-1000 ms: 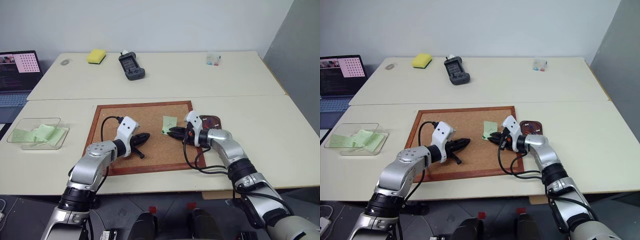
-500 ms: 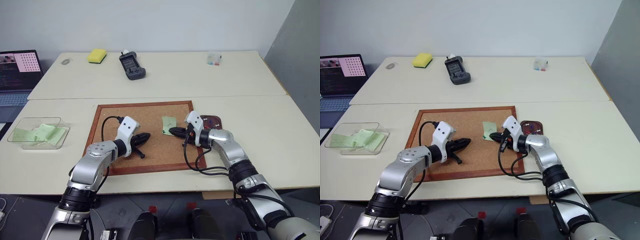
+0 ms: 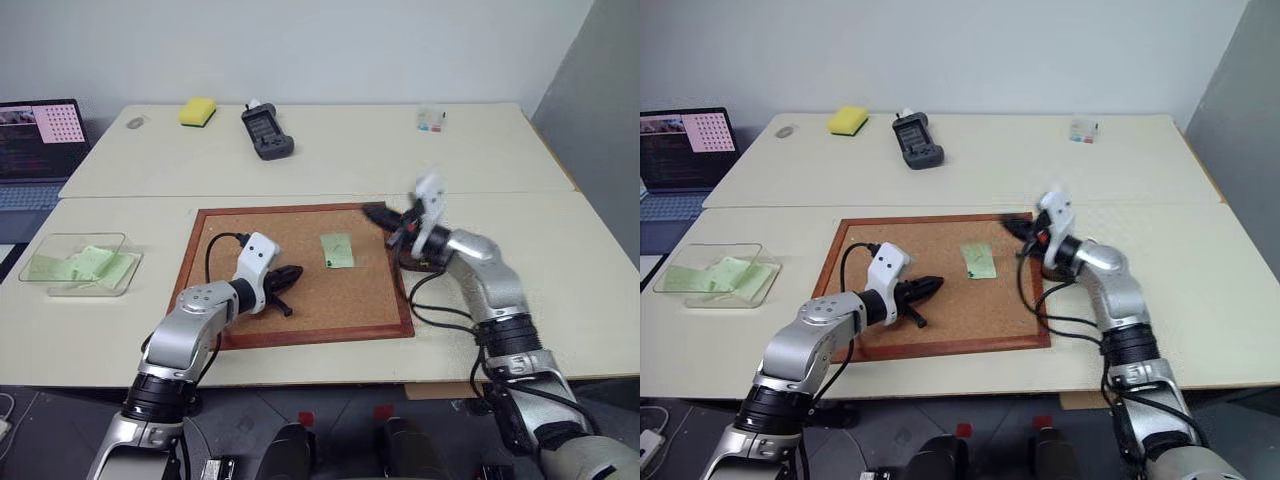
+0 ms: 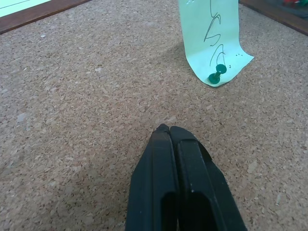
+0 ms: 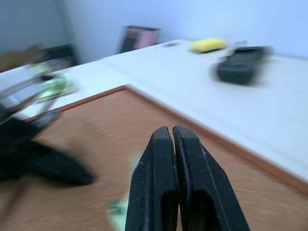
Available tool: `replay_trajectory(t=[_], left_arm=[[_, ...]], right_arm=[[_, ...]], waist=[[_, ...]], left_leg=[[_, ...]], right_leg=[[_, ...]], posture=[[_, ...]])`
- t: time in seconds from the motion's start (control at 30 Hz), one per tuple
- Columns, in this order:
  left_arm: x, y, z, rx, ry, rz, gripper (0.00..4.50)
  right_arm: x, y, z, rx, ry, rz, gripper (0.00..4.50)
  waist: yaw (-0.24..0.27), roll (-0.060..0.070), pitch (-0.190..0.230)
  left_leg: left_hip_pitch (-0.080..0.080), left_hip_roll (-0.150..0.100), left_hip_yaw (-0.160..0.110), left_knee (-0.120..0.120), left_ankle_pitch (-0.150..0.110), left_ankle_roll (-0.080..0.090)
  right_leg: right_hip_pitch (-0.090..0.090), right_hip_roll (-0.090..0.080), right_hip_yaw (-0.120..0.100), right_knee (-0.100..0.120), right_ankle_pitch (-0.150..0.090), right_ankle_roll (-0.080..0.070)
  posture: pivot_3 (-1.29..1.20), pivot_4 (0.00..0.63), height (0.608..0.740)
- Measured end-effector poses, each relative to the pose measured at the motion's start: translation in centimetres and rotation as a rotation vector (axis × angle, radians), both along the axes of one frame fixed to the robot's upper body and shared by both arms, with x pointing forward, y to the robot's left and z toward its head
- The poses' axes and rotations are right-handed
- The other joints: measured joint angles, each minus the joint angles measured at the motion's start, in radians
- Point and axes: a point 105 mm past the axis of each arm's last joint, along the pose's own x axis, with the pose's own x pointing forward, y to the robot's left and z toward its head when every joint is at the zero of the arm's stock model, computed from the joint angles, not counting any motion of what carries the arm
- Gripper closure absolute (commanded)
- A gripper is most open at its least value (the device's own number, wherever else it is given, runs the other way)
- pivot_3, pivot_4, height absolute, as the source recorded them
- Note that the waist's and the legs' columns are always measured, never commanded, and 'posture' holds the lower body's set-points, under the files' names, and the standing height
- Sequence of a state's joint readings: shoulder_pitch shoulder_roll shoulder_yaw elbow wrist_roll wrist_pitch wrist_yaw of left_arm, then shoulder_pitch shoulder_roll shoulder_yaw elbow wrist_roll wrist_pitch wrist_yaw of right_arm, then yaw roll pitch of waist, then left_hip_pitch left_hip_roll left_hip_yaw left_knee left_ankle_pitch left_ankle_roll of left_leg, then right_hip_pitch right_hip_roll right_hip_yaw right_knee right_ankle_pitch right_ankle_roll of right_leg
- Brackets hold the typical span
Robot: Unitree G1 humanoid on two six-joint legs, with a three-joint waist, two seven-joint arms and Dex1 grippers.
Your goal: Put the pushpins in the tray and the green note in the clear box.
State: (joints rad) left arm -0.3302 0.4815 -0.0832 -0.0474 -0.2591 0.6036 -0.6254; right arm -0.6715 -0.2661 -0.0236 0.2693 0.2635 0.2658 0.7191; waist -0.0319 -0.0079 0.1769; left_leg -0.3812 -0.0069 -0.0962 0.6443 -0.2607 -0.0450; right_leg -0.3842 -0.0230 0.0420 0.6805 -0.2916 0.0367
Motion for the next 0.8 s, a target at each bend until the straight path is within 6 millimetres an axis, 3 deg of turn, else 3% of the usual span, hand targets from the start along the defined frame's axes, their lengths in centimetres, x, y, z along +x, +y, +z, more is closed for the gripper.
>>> replay_trajectory(t=[0.2,0.27,0.43,0.67,0.8], left_arm=[[-0.1,0.1,-0.1,-0.001,0.003,0.003,4.50],[0.0,0.1,-0.1,0.000,0.004,0.006,4.50],[0.0,0.1,-0.1,-0.001,0.005,0.002,4.50],[0.0,0.0,0.0,0.010,0.000,-0.013,4.50],[0.0,0.0,0.0,0.012,-0.001,-0.013,4.50]], right_arm=[[1.3,-8.9,0.4,-0.022,0.014,-0.360,4.48],[1.2,-10.2,-0.1,-0.038,0.029,-0.409,4.48],[0.7,-10.5,-2.6,-0.065,0.092,-0.418,4.48],[0.3,-8.6,-5.0,-0.064,0.147,-0.347,4.48],[0.5,-8.7,-6.3,-0.079,0.161,-0.351,4.48]], waist=[[0.000,0.000,0.000],[0.000,0.001,-0.001],[-0.001,0.001,-0.001],[-0.001,0.001,-0.001],[-0.001,0.001,-0.001]], left_leg=[[0.000,0.000,0.001,-0.001,0.000,0.000],[0.000,0.000,0.003,-0.001,0.000,0.000],[0.001,0.000,0.009,0.000,0.000,0.000],[0.001,0.000,0.009,0.000,0.000,0.000],[0.001,0.000,0.009,0.000,0.000,0.000]], right_leg=[[0.000,0.000,0.001,0.000,0.000,0.000],[0.000,0.000,0.001,0.000,0.000,0.000],[0.001,0.000,0.002,0.000,0.000,0.000],[0.001,0.000,0.002,0.000,0.000,0.000],[0.001,0.000,0.002,0.000,0.000,0.000]], posture=[[0.00,0.150,0.740],[0.00,0.150,0.740],[0.00,0.150,0.740],[0.00,0.150,0.740],[0.00,0.150,0.740]])
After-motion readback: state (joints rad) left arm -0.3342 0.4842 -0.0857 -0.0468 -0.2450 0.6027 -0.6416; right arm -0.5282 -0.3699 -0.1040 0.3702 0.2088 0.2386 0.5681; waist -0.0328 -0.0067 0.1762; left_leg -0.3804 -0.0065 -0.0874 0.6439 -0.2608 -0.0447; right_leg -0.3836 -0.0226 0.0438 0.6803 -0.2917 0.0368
